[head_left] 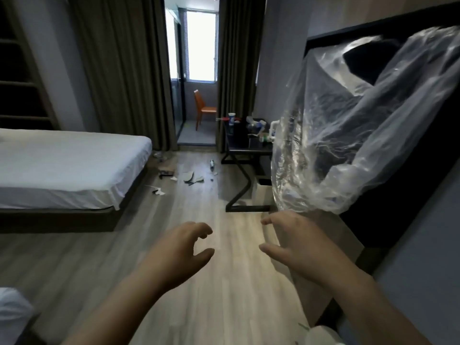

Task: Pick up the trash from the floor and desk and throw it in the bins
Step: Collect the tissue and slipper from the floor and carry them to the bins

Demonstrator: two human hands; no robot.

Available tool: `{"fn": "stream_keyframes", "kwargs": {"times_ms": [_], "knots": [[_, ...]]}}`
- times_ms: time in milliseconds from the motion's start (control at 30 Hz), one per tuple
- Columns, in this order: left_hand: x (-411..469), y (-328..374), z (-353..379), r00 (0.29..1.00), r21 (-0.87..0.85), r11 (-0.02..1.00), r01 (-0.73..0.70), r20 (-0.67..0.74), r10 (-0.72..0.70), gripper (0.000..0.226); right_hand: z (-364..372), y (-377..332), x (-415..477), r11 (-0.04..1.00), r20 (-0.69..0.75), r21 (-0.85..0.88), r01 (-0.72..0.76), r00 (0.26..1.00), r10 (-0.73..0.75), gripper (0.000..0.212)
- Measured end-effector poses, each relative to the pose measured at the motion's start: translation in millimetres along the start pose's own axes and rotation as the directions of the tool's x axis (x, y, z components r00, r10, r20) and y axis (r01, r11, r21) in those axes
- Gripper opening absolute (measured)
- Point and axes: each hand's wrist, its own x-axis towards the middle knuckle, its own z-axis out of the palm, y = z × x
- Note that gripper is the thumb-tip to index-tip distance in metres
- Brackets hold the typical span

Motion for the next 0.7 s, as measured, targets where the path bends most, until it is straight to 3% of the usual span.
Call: {"fn": "stream_keyframes", "kwargs": {"times_ms": [267,700], "knots": [[76,-87,10,0.991,-0.017,0.991,0.133,-0.014,-0.133,0.037,54,11,131,0.996,0.096,0.030,0.087,0.991,-0.090,0.047],[272,-189,17,0.945,-0.029,0.945,0.327,0.040,-0.326,0.037,92,76,372,0.990,0.166,0.090,0.111,0.978,-0.125,0.048]]}}
